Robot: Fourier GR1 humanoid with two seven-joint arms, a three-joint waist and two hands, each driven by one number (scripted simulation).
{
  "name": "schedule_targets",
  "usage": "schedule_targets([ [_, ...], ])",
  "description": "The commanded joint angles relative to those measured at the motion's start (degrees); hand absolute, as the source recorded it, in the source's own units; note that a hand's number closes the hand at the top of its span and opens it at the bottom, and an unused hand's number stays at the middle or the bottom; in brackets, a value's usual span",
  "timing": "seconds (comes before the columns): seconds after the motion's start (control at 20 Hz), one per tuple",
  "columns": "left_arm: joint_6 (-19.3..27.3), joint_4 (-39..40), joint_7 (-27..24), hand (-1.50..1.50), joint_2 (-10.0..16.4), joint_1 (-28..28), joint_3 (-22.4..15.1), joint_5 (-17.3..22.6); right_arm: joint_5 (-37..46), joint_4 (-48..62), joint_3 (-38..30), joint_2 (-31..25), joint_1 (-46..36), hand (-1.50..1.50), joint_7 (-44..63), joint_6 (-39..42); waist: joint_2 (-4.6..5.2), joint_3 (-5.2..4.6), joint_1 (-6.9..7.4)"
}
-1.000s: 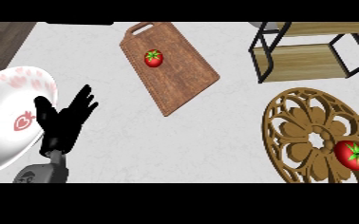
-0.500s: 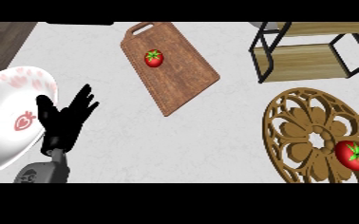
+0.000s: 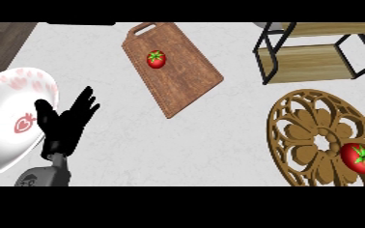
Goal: Pick the lemon from the placemat and place it in the tiered shelf
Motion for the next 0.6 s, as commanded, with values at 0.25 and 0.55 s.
schedule_targets([
  [0.25,-0.57,0.21,3.65,0.0,0.38,1.52,-0.26,-0.22,5.34,6.46,2.16,0.8,-1.56,1.5,-5.71,-2.13,0.28,-0.37,0.05],
  [0.55,0.45,2.34,3.08,0.0,-0.54,-1.0,-0.52,-1.09,-3.74,11.51,-8.79,1.18,-6.42,-1.5,2.25,-4.99,0.47,-0.37,-0.15],
])
